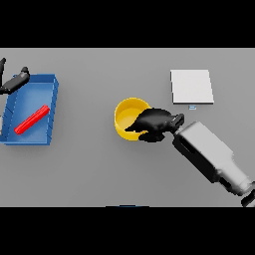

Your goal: Pick up the red beaker and tilt it to pour out 1 green nut into yellow bowl. Pick up the yellow bowl and place it on the metallic measuring scale.

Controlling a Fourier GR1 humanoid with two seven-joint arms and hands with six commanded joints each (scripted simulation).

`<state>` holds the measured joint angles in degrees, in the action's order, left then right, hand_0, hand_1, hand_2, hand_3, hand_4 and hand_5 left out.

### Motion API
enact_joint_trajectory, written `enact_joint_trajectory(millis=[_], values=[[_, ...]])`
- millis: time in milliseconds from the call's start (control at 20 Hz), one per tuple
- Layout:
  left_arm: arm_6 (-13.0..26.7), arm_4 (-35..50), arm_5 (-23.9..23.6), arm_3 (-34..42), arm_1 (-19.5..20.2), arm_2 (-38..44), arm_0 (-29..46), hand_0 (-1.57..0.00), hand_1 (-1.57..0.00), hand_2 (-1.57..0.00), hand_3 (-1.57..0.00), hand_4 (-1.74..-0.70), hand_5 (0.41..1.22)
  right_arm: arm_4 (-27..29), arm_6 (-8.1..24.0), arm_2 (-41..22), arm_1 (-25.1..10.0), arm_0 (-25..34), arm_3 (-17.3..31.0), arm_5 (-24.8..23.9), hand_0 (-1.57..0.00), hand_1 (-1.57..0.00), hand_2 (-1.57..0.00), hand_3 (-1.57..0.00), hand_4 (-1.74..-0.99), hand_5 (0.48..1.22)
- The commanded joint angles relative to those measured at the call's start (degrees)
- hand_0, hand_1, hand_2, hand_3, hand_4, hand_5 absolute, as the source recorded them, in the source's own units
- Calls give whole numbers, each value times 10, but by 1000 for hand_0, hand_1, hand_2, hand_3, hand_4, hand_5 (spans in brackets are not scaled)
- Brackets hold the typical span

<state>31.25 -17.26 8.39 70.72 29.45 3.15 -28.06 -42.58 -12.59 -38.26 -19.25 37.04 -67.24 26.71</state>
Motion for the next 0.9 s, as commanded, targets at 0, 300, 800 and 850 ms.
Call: enact_joint_trajectory(millis=[0, 300, 800, 850], values=[[-1, 0, 0, -6, 0, 0, -7, 1, 1, 1, 1, -791, 730, -2, 17, 0, 3, 1, -4, 3, -1405, -1370, -1365, -1126, -1673, 1191], [-5, 0, 0, 2, 3, 1, -4, 1, 1, 1, 1, -784, 727, 29, 48, 26, -29, -2, -64, 36, -1528, -1518, -1517, -1357, -1714, 1213], [-18, 3, 2, 4, 14, 9, 1, 1, 1, 1, 1, -795, 747, 58, 55, 59, -77, 48, -54, 52, -1566, -1561, -1565, -1269, -1723, 1219], [-20, 5, 4, 3, 14, 10, 3, 1, 1, 1, 1, -794, 748, 55, 55, 63, -83, 58, -48, 45, -1471, -1535, -1566, -1279, -1723, 1220]])
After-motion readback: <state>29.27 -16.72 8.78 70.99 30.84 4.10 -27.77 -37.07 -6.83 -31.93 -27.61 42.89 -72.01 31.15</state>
